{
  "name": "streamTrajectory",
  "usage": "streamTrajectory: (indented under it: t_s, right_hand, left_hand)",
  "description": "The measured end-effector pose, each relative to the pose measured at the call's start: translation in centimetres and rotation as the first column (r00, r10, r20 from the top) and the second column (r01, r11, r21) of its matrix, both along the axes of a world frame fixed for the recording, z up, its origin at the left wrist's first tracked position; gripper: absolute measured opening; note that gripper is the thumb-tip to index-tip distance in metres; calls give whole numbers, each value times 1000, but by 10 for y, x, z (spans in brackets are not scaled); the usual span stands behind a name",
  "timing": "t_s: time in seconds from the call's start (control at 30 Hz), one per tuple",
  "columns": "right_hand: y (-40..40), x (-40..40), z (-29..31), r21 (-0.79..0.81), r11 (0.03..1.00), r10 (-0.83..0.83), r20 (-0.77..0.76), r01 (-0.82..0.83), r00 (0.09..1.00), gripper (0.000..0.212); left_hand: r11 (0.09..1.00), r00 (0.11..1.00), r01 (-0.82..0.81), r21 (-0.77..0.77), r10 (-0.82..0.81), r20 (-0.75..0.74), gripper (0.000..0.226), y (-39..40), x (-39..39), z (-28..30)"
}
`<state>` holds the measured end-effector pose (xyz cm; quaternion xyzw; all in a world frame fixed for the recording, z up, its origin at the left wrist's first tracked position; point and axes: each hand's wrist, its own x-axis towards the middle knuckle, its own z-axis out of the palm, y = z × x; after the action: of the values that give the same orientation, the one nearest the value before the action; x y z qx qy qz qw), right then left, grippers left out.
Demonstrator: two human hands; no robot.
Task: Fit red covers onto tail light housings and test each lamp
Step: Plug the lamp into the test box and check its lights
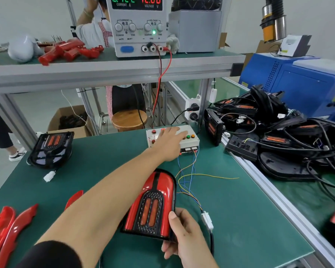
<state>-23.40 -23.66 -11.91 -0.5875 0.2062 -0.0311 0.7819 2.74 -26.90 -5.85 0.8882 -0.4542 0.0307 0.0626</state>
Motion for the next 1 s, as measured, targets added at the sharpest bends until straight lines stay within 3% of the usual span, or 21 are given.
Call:
streamTrajectory:
  t_s: [0.1, 0.23, 0.53, 0.6, 0.67, 0.73, 0.77, 0.83, 0.9, 1.0]
  right_hand:
    - [3, 1, 3, -86, 996, 20, -16, -22, 1000, 21]
    - [5, 3, 5, -153, 987, 31, -56, -39, 998, 22]
    - [17, -10, 19, -312, 949, -82, -100, 47, 992, 38]
    - [22, -24, 19, -537, 840, -135, -66, 79, 989, 34]
    - [19, -41, 14, -808, 552, -235, 86, 206, 968, 26]
    - [5, -54, 16, -911, 240, -344, 242, 335, 907, 19]
    - [-6, -58, 17, -930, 165, -395, 243, 329, 886, 22]
    - [-26, -60, 15, -978, 179, -443, 20, 110, 896, 44]
    - [-40, -58, 12, -970, 227, -395, -172, -85, 902, 48]
    - [-47, -51, 14, -964, 249, -329, -179, -97, 927, 36]
  left_hand:
    - [974, 992, 44, -222, -69, -108, 42, 23, -21, 4]
    - [920, 964, 72, -384, -163, -210, 25, 60, -61, 12]
    - [931, 934, 57, -360, -176, -309, 18, 103, -132, 18]
    - [933, 931, 40, -357, -164, -325, 17, 104, -139, 14]
    - [928, 932, 23, -372, -154, -328, 15, 103, -145, 10]
    - [929, 941, 38, -368, -158, -301, 13, 101, -151, 3]
    - [938, 947, 70, -341, -169, -273, 14, 100, -154, 0]
    - [958, 959, 184, -220, -224, -172, 23, 95, -158, -6]
    - [951, 951, 302, -68, -305, -42, 37, 88, -160, -10]
    - [904, 907, 396, 157, -412, 84, 46, 74, -165, -7]
